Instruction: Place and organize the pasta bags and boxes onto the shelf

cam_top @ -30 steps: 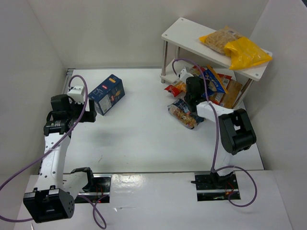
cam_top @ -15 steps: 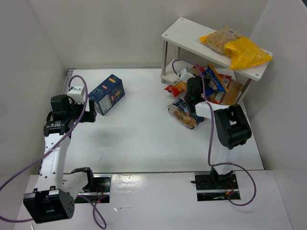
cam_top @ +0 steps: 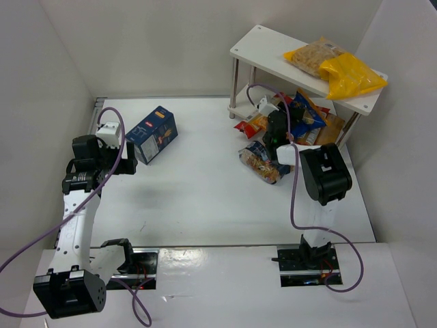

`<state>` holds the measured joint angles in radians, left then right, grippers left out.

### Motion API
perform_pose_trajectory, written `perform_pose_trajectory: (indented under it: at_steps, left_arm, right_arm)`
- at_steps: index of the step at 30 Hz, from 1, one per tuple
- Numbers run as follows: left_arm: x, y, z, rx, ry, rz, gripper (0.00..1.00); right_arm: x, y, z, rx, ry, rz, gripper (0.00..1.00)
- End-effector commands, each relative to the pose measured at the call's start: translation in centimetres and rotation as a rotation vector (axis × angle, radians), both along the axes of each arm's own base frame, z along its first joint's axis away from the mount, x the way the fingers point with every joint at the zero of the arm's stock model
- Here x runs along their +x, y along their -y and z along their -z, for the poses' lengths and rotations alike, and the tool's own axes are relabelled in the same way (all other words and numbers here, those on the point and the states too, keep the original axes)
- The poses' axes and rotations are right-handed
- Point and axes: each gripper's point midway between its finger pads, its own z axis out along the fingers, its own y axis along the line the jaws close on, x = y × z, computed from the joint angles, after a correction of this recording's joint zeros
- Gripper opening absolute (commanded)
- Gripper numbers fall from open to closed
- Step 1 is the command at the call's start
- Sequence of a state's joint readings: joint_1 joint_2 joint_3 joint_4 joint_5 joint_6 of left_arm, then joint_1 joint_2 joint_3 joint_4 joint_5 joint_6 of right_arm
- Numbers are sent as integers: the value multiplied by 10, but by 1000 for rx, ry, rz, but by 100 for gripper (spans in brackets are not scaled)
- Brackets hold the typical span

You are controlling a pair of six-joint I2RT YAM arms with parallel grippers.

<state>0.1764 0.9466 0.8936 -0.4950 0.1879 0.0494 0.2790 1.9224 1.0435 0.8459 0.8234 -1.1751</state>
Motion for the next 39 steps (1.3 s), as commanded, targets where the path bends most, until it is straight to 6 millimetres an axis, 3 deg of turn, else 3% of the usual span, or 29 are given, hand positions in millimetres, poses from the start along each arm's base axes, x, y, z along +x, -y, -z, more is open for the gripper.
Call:
perform_pose_trajectory:
  at_steps: [1,2,5,6,9,10,12,14,15,17,18,19,20,21,22,24,25,27,28,35,39]
  left_arm:
    - [3,-1,-8,7,41,7,100]
    - [3,-1,-8,7,41,7,100]
    - [3,-1,-8,7,41,7,100]
    - [3,-1,-8,7,41,7,100]
    - [2,0,-10,9,50,7,100]
    - [2,0,-10,9,50,7,100]
    - [2,0,-10,9,50,7,100]
    - [2,0,-10,9,50,7,100]
    - [2,0,-10,9,50,7,100]
    - [2,0,-10,9,50,7,100]
    - [2,0,-10,9,50,7,100]
    - [2,1,-10,4,51,15,100]
    - [1,1,-13,5,60,15,100]
    - [1,1,-13,5,60,15,100]
    - [1,1,-13,5,60,15,100]
    - [1,1,-13,13,61,20,100]
    - [1,1,-13,13,61,20,100]
    - [1,3,-13,8,62,28,100]
    - [1,3,-13,8,62,28,100]
    - [-2,5,-21,9,91,36,100]
    - [-2,3,-21,14,91,28,100]
  right_arm:
    - [3,9,-31,56,153,46,57]
    - [2,10,-31,56,153,55,66]
    - [-1,11,-37,60,164,64,75]
    - [-2,12,-31,61,148,64,78]
    - [-10,8,-45,122,170,61,84]
    - [-14,9,-37,121,114,64,84]
    - [-21,-6,-51,158,106,10,85]
    - [-30,-18,-43,181,29,-27,86]
    - [-37,-32,-56,201,39,-69,86]
    - [-51,-44,-46,230,-33,-102,88]
    - [-58,-61,-61,261,-26,-162,88]
    - [-64,-70,-60,300,-38,-188,88]
    - [-75,-77,-51,291,-123,-210,88]
    - [-84,-101,-52,305,-156,-282,89]
    - [-96,-111,-55,334,-167,-313,89]
    - [-119,-128,-42,325,-291,-354,90]
    - [-133,-150,-36,337,-347,-431,90]
    - [-158,-163,-16,370,-474,-487,90]
    - [-171,-181,-10,429,-537,-585,91]
    - [-258,-234,33,726,-977,-847,91]
    - [-278,-246,34,871,-1064,-872,91]
